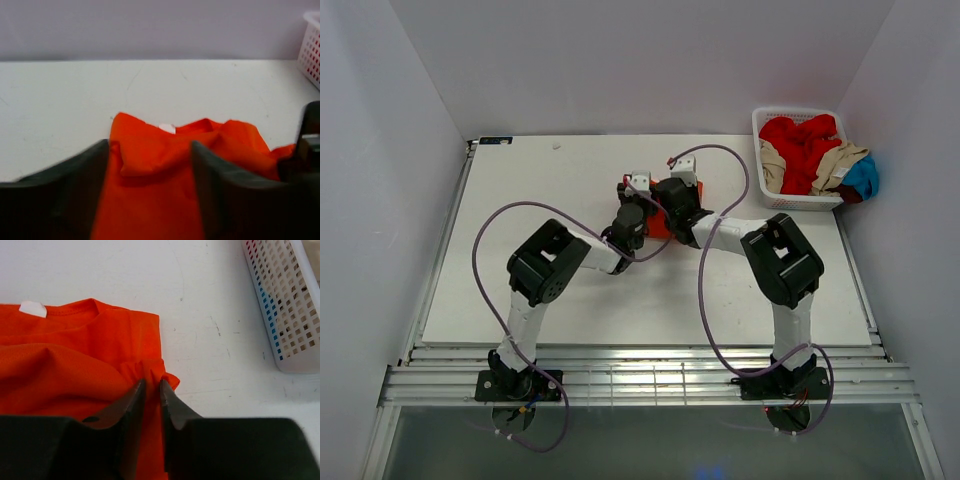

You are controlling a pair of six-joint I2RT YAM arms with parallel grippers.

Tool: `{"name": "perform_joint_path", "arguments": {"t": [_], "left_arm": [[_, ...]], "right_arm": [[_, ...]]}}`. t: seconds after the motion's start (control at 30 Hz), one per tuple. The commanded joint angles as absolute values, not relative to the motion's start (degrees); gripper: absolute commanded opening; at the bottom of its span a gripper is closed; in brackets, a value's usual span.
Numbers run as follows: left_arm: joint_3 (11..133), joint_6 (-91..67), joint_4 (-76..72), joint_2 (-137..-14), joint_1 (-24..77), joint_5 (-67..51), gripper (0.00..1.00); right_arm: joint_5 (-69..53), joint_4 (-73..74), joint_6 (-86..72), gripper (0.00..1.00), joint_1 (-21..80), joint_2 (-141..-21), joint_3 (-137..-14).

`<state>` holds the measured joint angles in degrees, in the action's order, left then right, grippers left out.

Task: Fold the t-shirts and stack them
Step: Fold the long partially folded tshirt into a neat square

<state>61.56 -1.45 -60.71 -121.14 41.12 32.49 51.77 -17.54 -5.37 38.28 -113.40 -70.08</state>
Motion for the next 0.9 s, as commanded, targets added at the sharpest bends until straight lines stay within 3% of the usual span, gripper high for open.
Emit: {"name": "perform_joint_path", "arguments": {"t": [0.0, 0.07, 0.17, 0.2, 0.4, 0.5, 0.53, 0.57, 0.63, 0.67, 0.73, 0.87], "left_arm": [[68.1, 3.65, -65.03, -123.91, 40.34, 35.75, 0.98], [73.01, 7.1, -65.39, -126.56, 40.25, 38.39, 0.98], [74.18, 11.68, -68.72, -126.13, 40.25, 38.32, 0.98], [74.09, 12.3, -69.86, -125.6, 40.17, 38.41, 0.98], [65.86, 7.22, -68.56, -117.17, 40.34, 36.91, 0.98], [59.62, 1.69, -65.41, -113.22, 40.69, 37.0, 0.89], [58.46, 0.54, -64.35, -112.51, 40.69, 36.39, 0.76], [57.49, -1.56, -62.94, -111.89, 40.78, 35.95, 0.69], [55.21, -5.52, -58.81, -110.66, 40.78, 34.73, 0.49], [54.5, -6.76, -57.32, -110.22, 40.78, 33.85, 0.24], [52.83, -10.19, -53.36, -108.47, 40.78, 32.52, 0.01], [51.77, -13.27, -46.24, -105.56, 40.69, 31.12, 0.02]], "right_arm": [[56.67, -25.21, -2.91, 0.41, 37.97, -115.05, -73.3], [58.53, -33.6, 3.64, 0.66, 37.97, -115.58, -72.43], [62.48, -43.38, 10.35, 0.75, 38.15, -114.26, -70.58], [63.27, -44.81, 13.24, 0.82, 38.14, -113.65, -70.14], [60.05, -44.32, 12.86, 0.81, 39.99, -104.08, -63.55], [51.21, -29.61, 1.91, 0.7, 40.25, -102.4, -64.16], [48.46, -27.36, 0.28, 0.63, 40.08, -101.87, -64.25], [45.21, -25.77, -2.0, 0.43, 40.08, -101.78, -64.16], [36.76, -23.48, -5.69, 0.15, 39.82, -102.21, -64.25], [34.82, -23.21, -6.58, 0.08, 39.9, -102.56, -64.25], [28.06, -21.9, -8.08, 0.08, 39.64, -104.31, -65.47], [21.46, -17.68, -10.27, 0.08, 39.03, -108.71, -69.51]]}}
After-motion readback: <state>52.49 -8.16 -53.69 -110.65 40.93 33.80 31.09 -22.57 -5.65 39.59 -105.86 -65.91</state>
